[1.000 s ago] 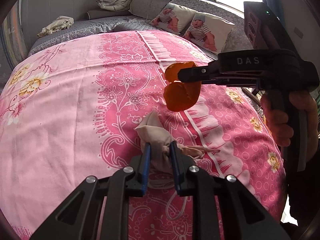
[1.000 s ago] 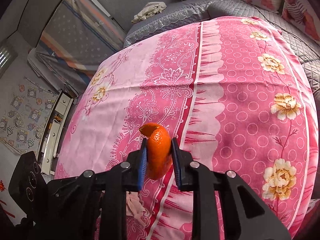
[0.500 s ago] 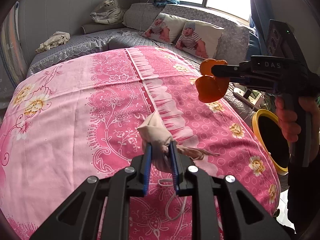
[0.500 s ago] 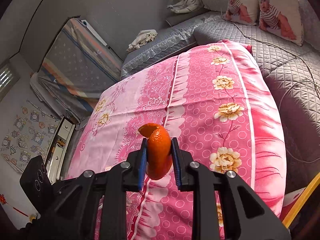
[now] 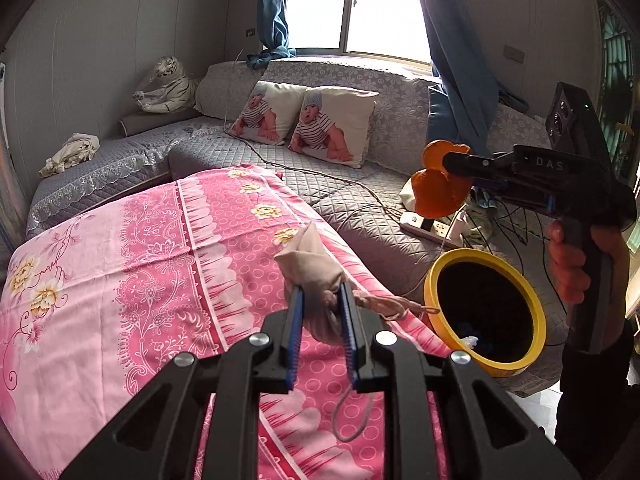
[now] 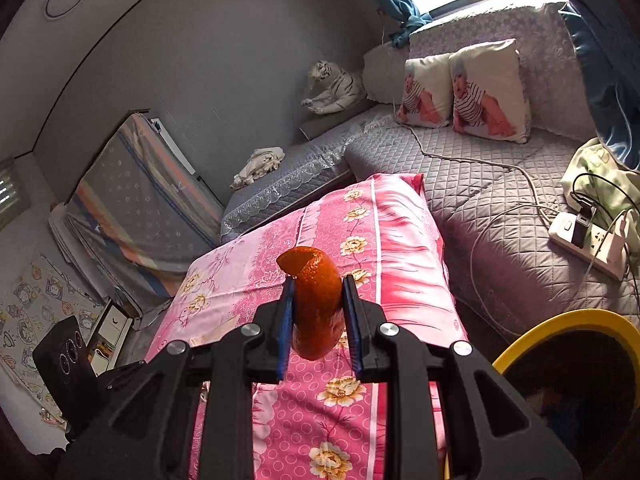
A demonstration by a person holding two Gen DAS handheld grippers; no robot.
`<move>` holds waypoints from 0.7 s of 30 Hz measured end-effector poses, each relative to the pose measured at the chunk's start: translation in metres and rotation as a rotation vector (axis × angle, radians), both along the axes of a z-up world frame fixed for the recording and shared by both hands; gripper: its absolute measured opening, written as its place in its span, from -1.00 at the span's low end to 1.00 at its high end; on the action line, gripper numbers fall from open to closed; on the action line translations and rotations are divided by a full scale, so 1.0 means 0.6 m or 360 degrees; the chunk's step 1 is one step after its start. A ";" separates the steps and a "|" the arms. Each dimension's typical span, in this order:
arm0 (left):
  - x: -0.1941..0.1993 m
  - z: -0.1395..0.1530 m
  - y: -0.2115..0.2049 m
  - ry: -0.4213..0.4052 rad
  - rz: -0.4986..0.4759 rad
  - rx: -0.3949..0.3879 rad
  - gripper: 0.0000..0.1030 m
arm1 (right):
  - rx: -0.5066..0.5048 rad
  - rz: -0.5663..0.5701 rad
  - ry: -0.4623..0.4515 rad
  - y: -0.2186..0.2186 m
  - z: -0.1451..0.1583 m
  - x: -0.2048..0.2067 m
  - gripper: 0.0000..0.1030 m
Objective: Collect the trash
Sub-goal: 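Carry the beige pouch and orange over the bin with both tools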
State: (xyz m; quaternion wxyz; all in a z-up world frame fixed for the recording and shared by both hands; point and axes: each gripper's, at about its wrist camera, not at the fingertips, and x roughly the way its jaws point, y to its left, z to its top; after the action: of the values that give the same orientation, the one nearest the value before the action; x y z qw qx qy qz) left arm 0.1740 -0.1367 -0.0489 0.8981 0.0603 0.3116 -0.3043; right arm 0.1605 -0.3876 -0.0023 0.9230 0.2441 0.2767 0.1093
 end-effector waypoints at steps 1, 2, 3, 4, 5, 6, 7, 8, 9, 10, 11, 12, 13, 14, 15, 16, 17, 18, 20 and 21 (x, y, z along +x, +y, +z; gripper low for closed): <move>-0.006 0.005 -0.013 -0.0011 -0.0033 -0.0006 -0.68 | 0.0002 -0.0031 -0.0009 -0.015 0.002 -0.014 -0.58; -0.011 0.009 -0.027 -0.0022 -0.0063 -0.0014 -0.68 | 0.0005 -0.0063 -0.0016 -0.030 0.003 -0.028 -0.58; -0.017 0.014 -0.040 -0.0033 -0.0092 -0.0020 -0.68 | 0.0010 -0.0095 -0.0026 -0.045 0.004 -0.040 -0.58; -0.023 0.018 -0.053 -0.0045 -0.0124 -0.0025 -0.68 | 0.0013 -0.0128 -0.0035 -0.059 0.004 -0.053 -0.58; -0.030 0.021 -0.067 -0.0055 -0.0155 -0.0029 -0.68 | 0.0015 -0.0162 -0.0042 -0.073 0.004 -0.065 -0.58; -0.036 0.024 -0.079 -0.0064 -0.0184 -0.0033 -0.68 | 0.0021 -0.0195 -0.0047 -0.087 0.003 -0.077 -0.58; -0.042 0.027 -0.092 -0.0073 -0.0213 -0.0035 -0.68 | 0.0027 -0.0228 -0.0054 -0.103 0.003 -0.090 -0.58; -0.048 0.029 -0.104 -0.0082 -0.0241 -0.0037 -0.68 | 0.0033 -0.0263 -0.0060 -0.118 0.002 -0.102 -0.58; -0.054 0.031 -0.116 -0.0090 -0.0268 -0.0040 -0.68 | 0.0036 -0.0298 -0.0065 -0.132 0.001 -0.113 -0.58; -0.059 0.033 -0.126 -0.0097 -0.0294 -0.0042 -0.68 | 0.0041 -0.0332 -0.0069 -0.146 0.000 -0.124 -0.58; -0.062 0.034 -0.137 -0.0102 -0.0318 -0.0045 -0.68 | 0.0047 -0.0364 -0.0072 -0.159 -0.002 -0.136 -0.58; -0.066 0.035 -0.147 -0.0103 -0.0341 -0.0047 -0.68 | 0.0051 -0.0397 -0.0074 -0.171 -0.004 -0.147 -0.58; -0.071 0.035 -0.157 -0.0104 -0.0364 -0.0049 -0.68 | 0.0054 -0.0429 -0.0075 -0.183 -0.005 -0.158 -0.58; -0.075 0.036 -0.166 -0.0106 -0.0385 -0.0051 -0.68 | 0.0058 -0.0456 -0.0075 -0.194 -0.008 -0.168 -0.58; -0.078 0.036 -0.176 -0.0108 -0.0405 -0.0052 -0.68 | 0.0062 -0.0482 -0.0074 -0.201 -0.012 -0.178 -0.58; -0.082 0.036 -0.185 -0.0110 -0.0425 -0.0052 -0.68 | 0.0066 -0.0508 -0.0072 -0.211 -0.015 -0.187 -0.58; -0.085 0.036 -0.194 -0.0109 -0.0445 -0.0051 -0.68 | 0.0057 -0.0539 -0.0070 -0.218 -0.018 -0.196 -0.58; -0.087 0.035 -0.204 -0.0107 -0.0463 -0.0051 -0.68 | 0.0040 -0.0571 -0.0067 -0.224 -0.020 -0.204 -0.58; -0.090 0.032 -0.222 -0.0098 -0.0502 -0.0049 -0.68 | 0.0028 -0.0618 -0.0063 -0.233 -0.026 -0.217 -0.58; -0.093 0.031 -0.232 -0.0094 -0.0520 -0.0046 -0.68 | 0.0035 -0.0630 -0.0062 -0.239 -0.029 -0.224 -0.58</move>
State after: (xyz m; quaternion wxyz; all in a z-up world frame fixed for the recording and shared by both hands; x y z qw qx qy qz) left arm 0.1185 -0.2760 -0.0303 0.8463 0.1061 0.2666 -0.4489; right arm 0.0264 -0.5309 -0.0196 0.9289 0.3015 0.2042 -0.0666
